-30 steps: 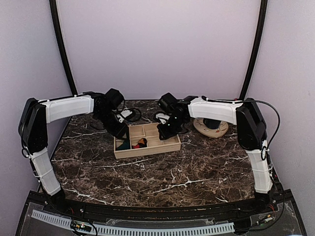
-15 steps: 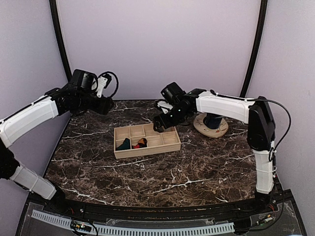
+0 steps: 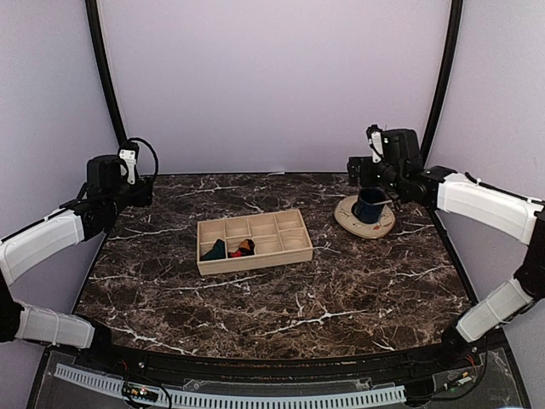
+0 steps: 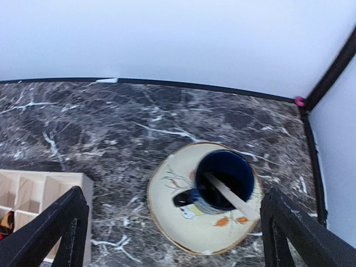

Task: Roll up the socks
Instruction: Reset both arms

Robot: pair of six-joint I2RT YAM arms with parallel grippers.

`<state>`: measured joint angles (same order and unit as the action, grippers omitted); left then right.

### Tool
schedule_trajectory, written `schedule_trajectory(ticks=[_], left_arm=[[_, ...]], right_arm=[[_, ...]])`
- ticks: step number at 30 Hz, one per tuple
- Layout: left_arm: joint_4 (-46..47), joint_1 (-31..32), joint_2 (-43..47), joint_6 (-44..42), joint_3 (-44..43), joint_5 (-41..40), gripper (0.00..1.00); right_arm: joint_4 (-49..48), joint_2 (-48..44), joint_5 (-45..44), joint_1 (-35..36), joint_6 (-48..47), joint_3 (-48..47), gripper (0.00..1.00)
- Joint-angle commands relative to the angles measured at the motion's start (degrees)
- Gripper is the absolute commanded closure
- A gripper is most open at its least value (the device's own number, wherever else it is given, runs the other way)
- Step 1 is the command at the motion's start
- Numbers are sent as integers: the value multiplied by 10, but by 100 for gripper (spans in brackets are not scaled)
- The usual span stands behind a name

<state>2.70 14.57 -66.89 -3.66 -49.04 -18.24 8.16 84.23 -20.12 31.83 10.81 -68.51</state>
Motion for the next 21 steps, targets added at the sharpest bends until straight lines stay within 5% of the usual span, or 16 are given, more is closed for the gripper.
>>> schedule_trajectory(ticks=[1,7,21], left_arm=[[135,-29,30,-9,74,22,24],[185,-45,29,-3,136,36,24],[212,-46,7,-1,150,41,24]], right_arm=[[-125,-66,-127,-19,1,93,0],[-165,-135,-229,-29,37,207,0],[-152,-212,-242,-28,86,312,0]])
